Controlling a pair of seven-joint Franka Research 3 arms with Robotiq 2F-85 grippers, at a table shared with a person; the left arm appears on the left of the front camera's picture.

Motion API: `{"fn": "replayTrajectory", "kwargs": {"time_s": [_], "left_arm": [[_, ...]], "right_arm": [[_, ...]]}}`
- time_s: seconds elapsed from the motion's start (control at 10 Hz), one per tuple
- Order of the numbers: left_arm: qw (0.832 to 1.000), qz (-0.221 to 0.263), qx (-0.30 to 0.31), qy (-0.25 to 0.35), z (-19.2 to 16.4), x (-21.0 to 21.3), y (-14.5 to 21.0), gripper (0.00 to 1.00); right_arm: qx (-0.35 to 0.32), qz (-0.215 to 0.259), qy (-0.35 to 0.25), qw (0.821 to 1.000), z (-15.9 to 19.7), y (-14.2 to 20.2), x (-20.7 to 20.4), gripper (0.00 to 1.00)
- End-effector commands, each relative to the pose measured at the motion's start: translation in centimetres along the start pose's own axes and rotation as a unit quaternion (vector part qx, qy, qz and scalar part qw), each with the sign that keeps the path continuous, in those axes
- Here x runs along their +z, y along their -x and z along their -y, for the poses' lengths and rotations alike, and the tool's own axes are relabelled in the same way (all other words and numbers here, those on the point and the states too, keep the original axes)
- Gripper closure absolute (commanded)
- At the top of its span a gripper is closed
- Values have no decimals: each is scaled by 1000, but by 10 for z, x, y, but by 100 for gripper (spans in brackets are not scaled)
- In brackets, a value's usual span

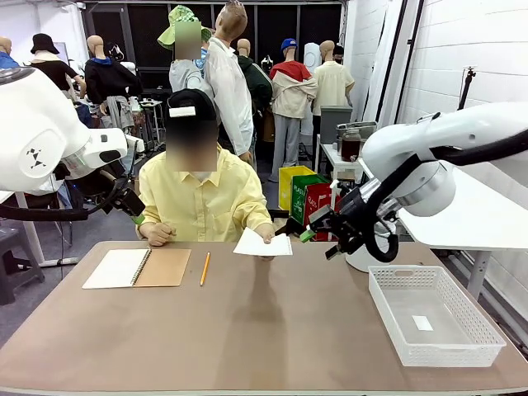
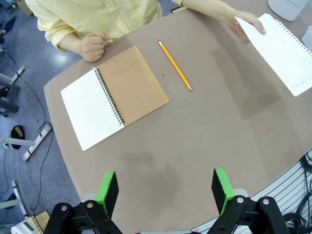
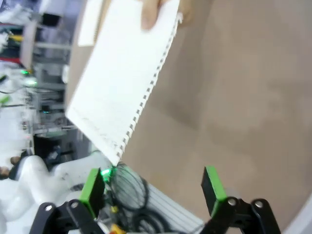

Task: Sort the paper based on its condition.
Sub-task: If a person hands you a paper, place it in the Organizing basket , and if it's crumpled, put it in the Trash can.

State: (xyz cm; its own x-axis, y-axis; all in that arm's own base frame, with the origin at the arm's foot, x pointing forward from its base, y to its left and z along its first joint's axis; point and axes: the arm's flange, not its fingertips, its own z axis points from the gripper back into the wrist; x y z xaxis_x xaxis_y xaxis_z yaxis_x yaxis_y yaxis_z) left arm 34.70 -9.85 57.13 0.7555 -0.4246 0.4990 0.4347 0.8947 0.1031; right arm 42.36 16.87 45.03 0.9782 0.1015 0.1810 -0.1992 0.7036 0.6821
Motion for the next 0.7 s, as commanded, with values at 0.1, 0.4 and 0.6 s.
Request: {"fn": "replayTrajectory", "kwargs": {"time_s": [0.1, 0.4, 0.6], "left_arm": [[1000, 0, -1, -2, -1, 1, 0, 0], [1000, 0, -1, -2, -1, 1, 0, 0], [1000, 0, -1, -2, -1, 1, 0, 0]], "right_arm": [[-114, -33, -102, 988, 18, -24, -17, 0], [-183, -38, -137, 973, 47, -28, -42, 0], [-215, -34, -157, 963, 56, -34, -56, 0]]}}
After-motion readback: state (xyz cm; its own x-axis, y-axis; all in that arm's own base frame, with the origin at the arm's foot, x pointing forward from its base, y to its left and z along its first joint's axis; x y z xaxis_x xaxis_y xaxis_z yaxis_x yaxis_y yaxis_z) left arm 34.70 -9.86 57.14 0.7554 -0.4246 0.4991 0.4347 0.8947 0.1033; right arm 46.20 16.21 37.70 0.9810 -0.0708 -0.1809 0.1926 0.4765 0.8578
